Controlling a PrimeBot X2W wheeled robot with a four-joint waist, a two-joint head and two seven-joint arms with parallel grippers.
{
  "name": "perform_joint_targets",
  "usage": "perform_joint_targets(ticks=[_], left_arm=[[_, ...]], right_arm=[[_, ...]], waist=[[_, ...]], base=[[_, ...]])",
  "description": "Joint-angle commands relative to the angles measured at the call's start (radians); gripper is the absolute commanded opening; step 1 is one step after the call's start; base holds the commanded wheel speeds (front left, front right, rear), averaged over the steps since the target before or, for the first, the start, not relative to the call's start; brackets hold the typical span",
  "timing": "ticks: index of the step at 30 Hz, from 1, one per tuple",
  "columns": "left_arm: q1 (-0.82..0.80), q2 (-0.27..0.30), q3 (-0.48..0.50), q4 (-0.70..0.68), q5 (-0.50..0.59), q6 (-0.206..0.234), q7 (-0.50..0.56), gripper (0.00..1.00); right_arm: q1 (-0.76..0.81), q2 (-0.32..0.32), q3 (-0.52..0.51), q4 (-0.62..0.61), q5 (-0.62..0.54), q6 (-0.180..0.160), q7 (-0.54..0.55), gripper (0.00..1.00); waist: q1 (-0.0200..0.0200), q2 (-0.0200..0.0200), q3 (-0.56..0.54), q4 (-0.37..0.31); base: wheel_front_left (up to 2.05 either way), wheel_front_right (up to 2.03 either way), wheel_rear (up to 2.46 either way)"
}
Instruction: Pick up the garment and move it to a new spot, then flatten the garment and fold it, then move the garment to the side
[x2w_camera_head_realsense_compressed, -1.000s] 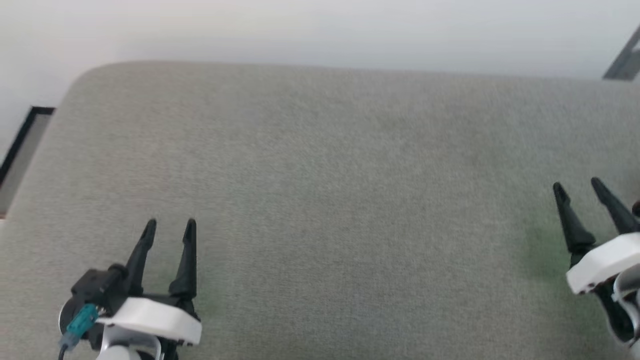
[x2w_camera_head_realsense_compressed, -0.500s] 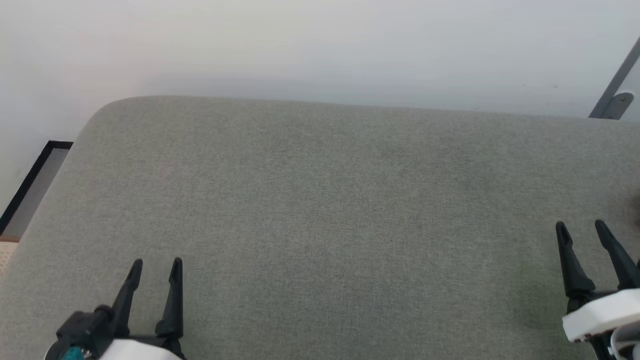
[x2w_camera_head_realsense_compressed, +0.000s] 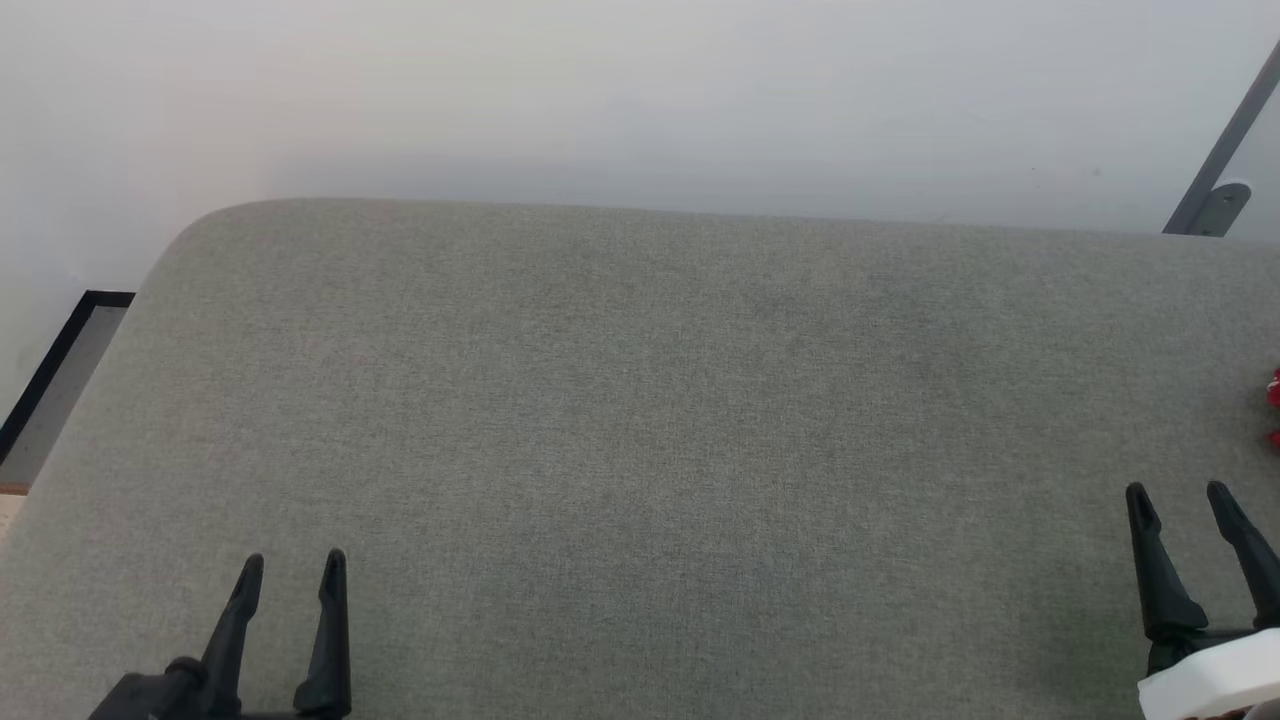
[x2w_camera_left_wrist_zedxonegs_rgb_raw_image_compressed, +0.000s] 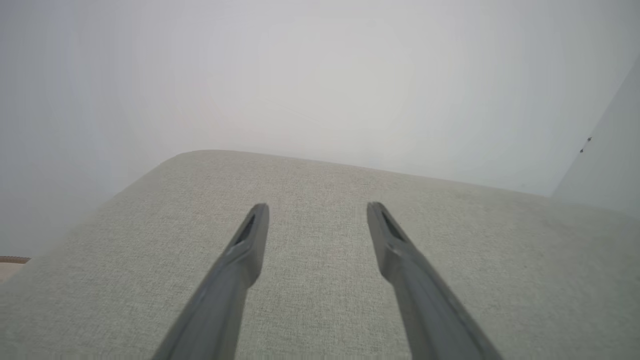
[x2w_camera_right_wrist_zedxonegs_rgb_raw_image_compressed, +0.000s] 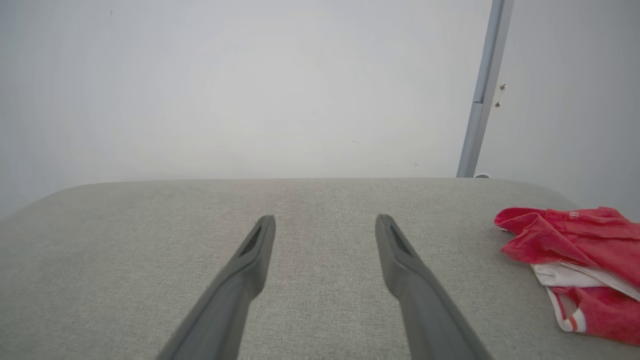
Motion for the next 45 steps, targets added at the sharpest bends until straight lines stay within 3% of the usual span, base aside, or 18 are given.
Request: perform_joint_targets(ticks=[1,24,25,29,45], left_arm=[[0.008,0.001,0.003,-0.002,0.004,0.003,-0.002,1.0],[0.021,-0.007,-0.003,-0.014,-0.005,0.003,-0.002,1.0],[0.009,-0.005,-0.004,-0.01,-0.001,0.0,0.0,0.0],[0.01,-0.016,-0.011,0.022,-0.011,0.0,0.005,0.0],[-0.051,-0.023,-0.003,0.06,-0.296,0.001,0.071,0.0]], right_arm=[[0.011,0.008,-0.007,-0.015,-0.008,0.0,0.009,1.0],[0.038,0.026,-0.019,-0.078,-0.025,0.0,0.043,1.0],[0.035,0.021,-0.018,-0.072,-0.021,0.0,0.041,0.0],[0.042,0.043,-0.013,-0.04,-0.011,0.0,0.045,0.0],[-0.007,0.087,-0.019,-0.003,0.243,0.0,0.095,0.0]], waist=[[0.0,-0.0001,-0.001,0.0],[0.0,-0.0001,-0.006,-0.004],[0.0,-0.0001,-0.006,-0.004],[0.0,-0.0001,-0.006,-0.005],[0.0,-0.0001,-0.006,-0.017]], base=[[0.0,0.0,0.0],[0.0,0.0,0.0],[0.0,0.0,0.0],[0.0,0.0,0.0],[0.0,0.0,0.0]])
